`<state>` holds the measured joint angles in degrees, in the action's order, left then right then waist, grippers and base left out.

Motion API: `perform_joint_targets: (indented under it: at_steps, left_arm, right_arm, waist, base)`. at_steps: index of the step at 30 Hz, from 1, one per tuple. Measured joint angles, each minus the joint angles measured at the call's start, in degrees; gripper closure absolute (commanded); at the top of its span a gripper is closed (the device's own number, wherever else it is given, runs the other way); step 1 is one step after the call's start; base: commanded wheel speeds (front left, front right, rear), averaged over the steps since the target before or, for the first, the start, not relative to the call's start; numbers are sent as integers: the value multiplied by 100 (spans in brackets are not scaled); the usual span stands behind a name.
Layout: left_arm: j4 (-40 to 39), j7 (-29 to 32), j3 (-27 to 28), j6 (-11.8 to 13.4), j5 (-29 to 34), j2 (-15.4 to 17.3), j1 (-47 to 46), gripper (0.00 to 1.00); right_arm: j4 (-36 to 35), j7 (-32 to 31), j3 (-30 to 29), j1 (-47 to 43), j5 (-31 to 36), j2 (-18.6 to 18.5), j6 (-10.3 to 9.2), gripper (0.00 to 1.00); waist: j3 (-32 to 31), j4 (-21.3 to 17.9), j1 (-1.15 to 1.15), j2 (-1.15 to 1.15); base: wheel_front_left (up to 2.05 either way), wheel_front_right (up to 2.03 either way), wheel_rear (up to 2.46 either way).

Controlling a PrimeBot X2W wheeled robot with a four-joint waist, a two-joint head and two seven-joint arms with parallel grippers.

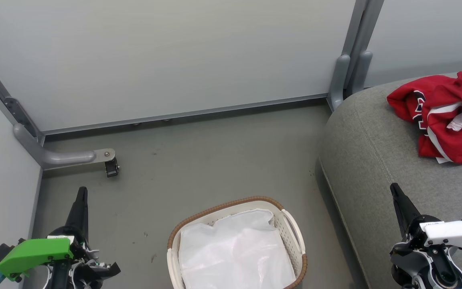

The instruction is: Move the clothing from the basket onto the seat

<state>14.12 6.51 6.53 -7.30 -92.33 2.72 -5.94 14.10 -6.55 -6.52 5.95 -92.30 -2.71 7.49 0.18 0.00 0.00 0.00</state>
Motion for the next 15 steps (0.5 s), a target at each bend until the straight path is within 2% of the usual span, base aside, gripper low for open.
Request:
perform_joint_targets:
  at_steps: [15]
  left_arm:
    - [-1, 0, 0, 0, 0, 0, 0, 100]
  right_arm:
    - [0, 0, 0, 0, 0, 0, 0, 100]
  waist:
    - [0, 0, 0, 0]
  base:
    - [0, 0, 0]
